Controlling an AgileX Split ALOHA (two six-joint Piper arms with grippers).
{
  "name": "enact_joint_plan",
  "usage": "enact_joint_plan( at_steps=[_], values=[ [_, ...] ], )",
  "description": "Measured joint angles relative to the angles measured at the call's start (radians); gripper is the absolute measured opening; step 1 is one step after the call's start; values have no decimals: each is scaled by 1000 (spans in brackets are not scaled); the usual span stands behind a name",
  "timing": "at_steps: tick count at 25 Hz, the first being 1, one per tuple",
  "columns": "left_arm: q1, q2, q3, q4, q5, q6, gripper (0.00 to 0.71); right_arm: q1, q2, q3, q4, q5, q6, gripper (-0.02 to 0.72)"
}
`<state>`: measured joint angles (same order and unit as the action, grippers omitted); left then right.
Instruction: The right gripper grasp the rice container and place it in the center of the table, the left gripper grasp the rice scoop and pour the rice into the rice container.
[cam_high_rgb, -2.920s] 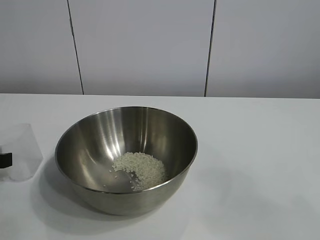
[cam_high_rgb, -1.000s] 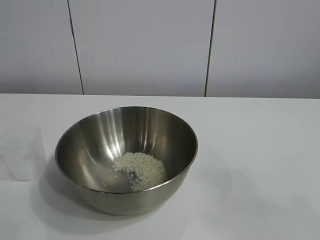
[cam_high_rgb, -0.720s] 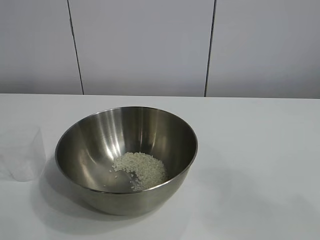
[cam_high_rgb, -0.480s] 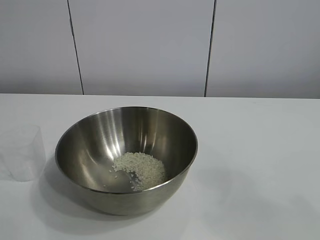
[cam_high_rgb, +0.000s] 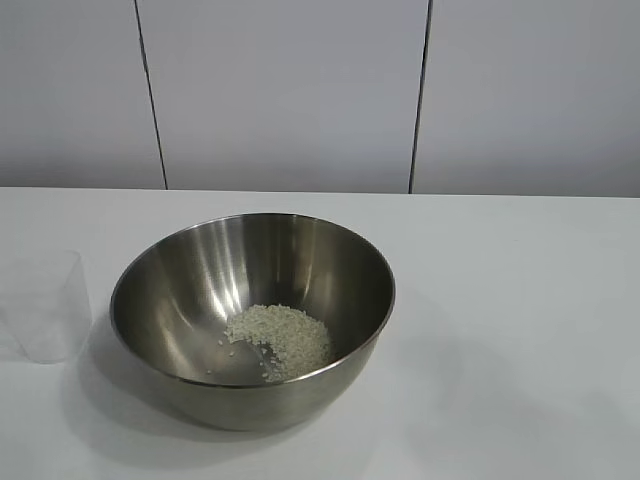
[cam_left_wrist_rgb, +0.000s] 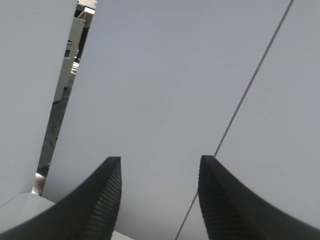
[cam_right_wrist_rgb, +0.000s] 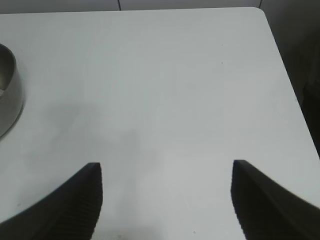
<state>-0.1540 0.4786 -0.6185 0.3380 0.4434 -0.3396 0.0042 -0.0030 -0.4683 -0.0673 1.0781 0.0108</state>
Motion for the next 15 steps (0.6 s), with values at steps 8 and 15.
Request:
enact_joint_plan(
  at_steps=[8, 15],
  values=[
    [-79, -93, -13, -107, 465, 180, 352, 0, 0, 0, 0, -1, 0, 495],
    [-79, -185, -49, -246, 747, 252, 351, 0, 0, 0, 0, 0, 0, 495]
  ],
)
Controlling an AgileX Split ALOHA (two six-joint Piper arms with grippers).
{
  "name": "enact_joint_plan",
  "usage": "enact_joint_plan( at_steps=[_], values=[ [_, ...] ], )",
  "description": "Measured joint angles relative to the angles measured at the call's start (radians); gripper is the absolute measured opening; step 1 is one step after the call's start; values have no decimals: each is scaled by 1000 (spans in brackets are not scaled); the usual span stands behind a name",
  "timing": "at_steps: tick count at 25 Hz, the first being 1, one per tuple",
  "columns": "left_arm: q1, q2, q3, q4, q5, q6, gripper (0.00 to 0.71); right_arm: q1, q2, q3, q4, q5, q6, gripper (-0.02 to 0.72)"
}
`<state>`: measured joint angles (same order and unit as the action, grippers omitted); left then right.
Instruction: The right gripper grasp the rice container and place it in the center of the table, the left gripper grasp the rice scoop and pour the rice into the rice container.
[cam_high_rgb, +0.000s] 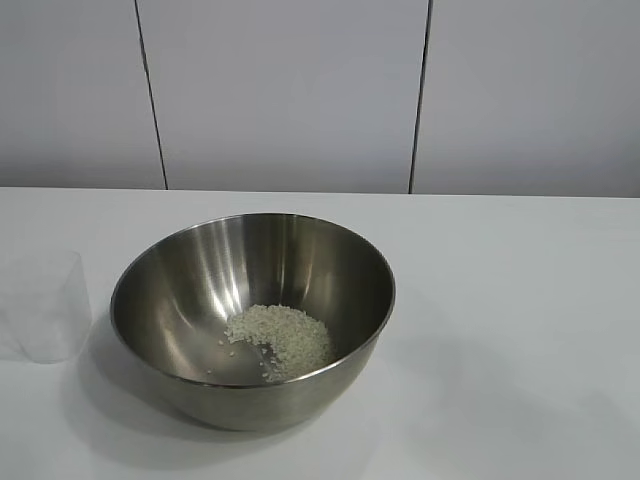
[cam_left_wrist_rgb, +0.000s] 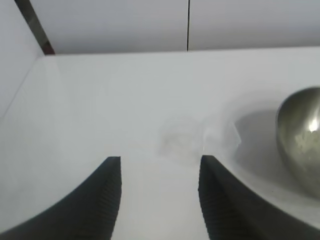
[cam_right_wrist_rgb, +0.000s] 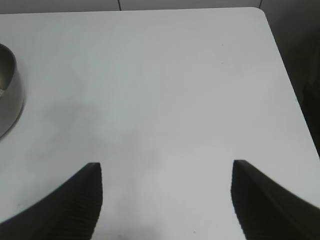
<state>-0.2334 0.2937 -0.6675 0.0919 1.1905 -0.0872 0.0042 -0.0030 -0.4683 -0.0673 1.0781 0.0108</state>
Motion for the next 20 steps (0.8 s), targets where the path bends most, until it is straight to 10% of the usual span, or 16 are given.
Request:
enact_joint_plan(
  at_steps=[20],
  values=[
    [0, -310, 184, -7, -46, 16, 351, 0, 0, 0, 0, 0, 0, 495]
  ],
)
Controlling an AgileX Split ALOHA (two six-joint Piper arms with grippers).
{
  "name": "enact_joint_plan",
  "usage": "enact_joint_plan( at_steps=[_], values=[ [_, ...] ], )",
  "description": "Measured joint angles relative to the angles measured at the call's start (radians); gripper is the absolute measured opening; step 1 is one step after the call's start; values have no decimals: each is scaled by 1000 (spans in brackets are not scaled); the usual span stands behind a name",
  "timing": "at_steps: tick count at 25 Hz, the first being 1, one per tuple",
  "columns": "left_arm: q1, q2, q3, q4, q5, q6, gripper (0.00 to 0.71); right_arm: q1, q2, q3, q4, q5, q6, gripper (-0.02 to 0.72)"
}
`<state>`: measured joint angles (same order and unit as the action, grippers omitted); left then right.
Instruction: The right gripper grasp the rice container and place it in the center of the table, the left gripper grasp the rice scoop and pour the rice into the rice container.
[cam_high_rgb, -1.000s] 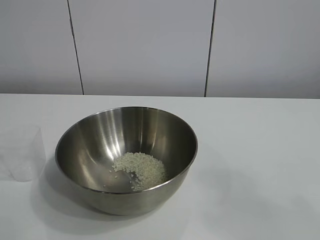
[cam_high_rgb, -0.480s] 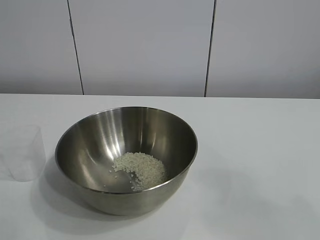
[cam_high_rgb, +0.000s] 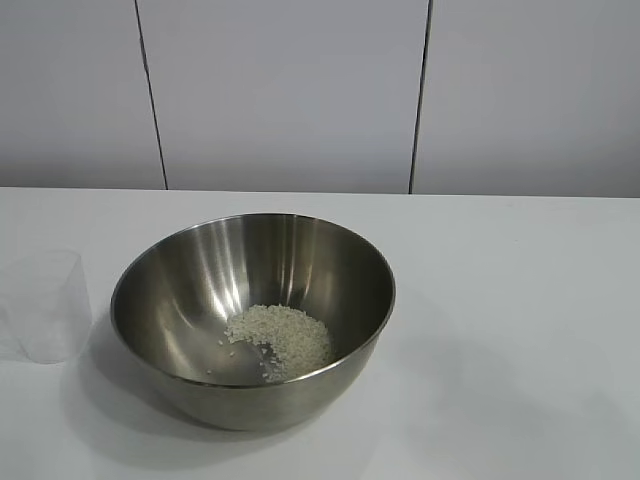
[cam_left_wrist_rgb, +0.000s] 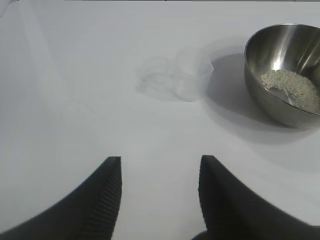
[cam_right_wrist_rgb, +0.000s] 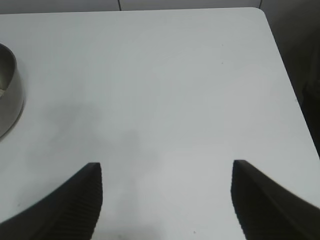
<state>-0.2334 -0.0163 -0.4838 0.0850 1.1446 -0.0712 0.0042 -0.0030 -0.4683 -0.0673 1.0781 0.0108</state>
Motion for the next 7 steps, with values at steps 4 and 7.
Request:
enact_joint_plan(
  at_steps=[4, 7],
  values=[
    [0, 0, 3, 0, -7, 1, 351, 0, 0, 0, 0, 0, 0, 495],
    [0, 0, 3, 0, -8, 3, 351, 0, 0, 0, 0, 0, 0, 495]
  ],
)
